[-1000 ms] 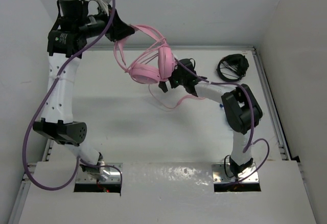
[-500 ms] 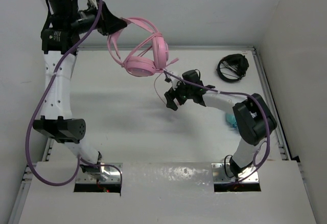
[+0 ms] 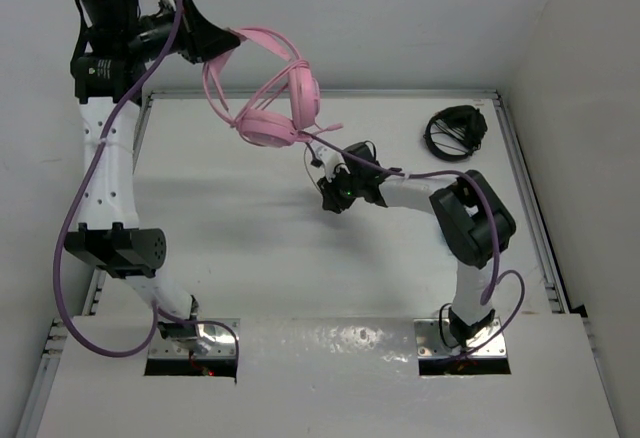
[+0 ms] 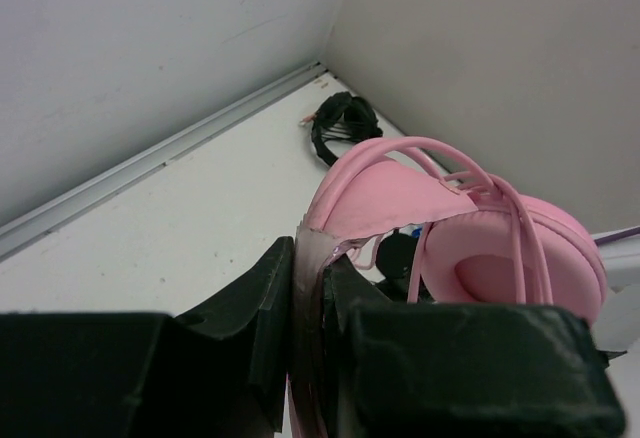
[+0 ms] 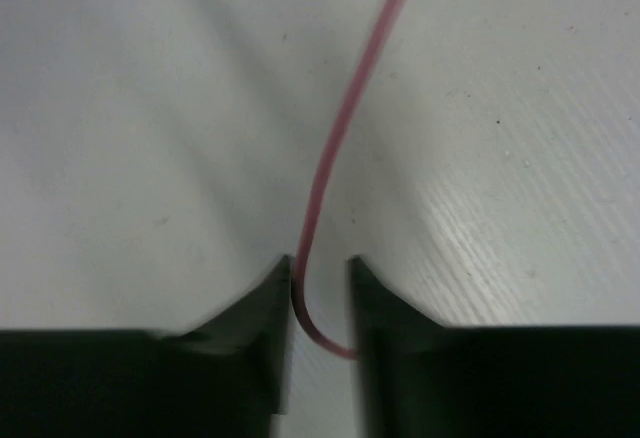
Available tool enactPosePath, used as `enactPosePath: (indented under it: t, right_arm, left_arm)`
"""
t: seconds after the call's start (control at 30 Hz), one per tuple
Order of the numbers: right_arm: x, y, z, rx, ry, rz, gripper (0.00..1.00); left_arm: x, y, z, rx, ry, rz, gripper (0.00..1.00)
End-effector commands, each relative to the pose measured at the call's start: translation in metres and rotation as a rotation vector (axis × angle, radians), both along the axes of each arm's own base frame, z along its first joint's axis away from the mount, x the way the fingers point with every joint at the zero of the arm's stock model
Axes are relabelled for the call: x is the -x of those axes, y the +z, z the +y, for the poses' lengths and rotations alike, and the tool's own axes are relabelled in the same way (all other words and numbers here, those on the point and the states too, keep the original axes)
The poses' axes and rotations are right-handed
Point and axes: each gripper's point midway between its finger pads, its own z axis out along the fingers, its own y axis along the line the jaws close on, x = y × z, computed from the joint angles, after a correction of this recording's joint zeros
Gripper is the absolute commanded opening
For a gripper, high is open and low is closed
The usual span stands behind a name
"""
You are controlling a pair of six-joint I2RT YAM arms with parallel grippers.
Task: Wrap the headphones
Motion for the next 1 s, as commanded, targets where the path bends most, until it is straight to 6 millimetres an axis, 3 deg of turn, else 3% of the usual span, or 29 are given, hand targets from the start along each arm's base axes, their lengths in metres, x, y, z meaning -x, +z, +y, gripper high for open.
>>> enactPosePath:
  t: [0.0,0.03,0.07,0.2,0.23,0.27,0.33,0.37,0.43,0.67,0.73,0.8,0.83,0.87,0.9,0.93,0.97]
  right_arm:
    - [-0.009,-0.008,0.003,-0.003,-0.081,0.001,0.16]
    - [-0.008,-0.008,0.002,-0.013,-0.122,0.025,0.03]
    - [-0.009,-0.009,-0.002,-0.005,-0.148,0.017,0.00]
    - [0.004,-0.008,-0.013,-0.025,-0.206,-0.002,0.00]
    - [0.006,-0.003,-0.013,-0.046,-0.213,-0.017,0.00]
    - [0.007,0.017,-0.012,-0.091,-0.216,-0.062,0.00]
    - [0.018,0.029,-0.011,-0.185,-0.228,-0.119,0.00]
    - [0.020,0.048,-0.009,-0.239,-0.224,-0.167,0.00]
    - [0.036,0.055,0.000,-0.258,-0.162,-0.221,0.00]
    - [0.056,0.060,0.030,-0.221,-0.054,-0.258,0.00]
    - [0.067,0.055,0.045,-0.173,0.015,-0.284,0.00]
    - [0.081,0.062,0.074,-0.134,0.125,-0.295,0.00]
    - [0.088,0.051,0.085,-0.107,0.164,-0.268,0.00]
    - [0.100,0.064,0.111,-0.121,0.247,-0.266,0.00]
    - [0.106,0.067,0.125,-0.123,0.289,-0.261,0.00]
    - [0.115,0.059,0.137,-0.106,0.340,-0.242,0.00]
    - [0.127,0.078,0.162,-0.123,0.420,-0.258,0.00]
  left_arm:
    - [0.011,0.041,0.006,0.089,-0.020,-0.060,0.00]
    - [0.010,0.042,0.008,0.090,-0.012,-0.064,0.00]
    - [0.007,0.043,0.015,0.094,0.010,-0.065,0.00]
    - [-0.003,0.036,0.032,0.145,0.045,-0.016,0.00]
    - [-0.008,0.031,0.039,0.152,0.057,-0.014,0.00]
    - [-0.011,0.028,0.043,0.164,0.065,0.000,0.00]
    - [-0.020,0.019,0.052,0.171,0.092,0.014,0.00]
    - [-0.024,0.016,0.056,0.174,0.110,0.018,0.00]
    - [-0.031,0.009,0.061,0.181,0.131,0.030,0.00]
    - [-0.039,0.006,0.066,0.207,0.155,0.043,0.00]
    - [-0.042,0.006,0.070,0.209,0.179,0.038,0.00]
    - [-0.046,0.002,0.071,0.209,0.195,0.043,0.00]
    - [-0.048,-0.001,0.073,0.212,0.200,0.048,0.00]
    - [-0.051,-0.008,0.074,0.222,0.204,0.065,0.00]
    - [-0.054,-0.014,0.074,0.228,0.210,0.077,0.00]
    - [-0.057,-0.019,0.076,0.232,0.223,0.085,0.00]
    - [-0.061,-0.030,0.078,0.235,0.231,0.101,0.00]
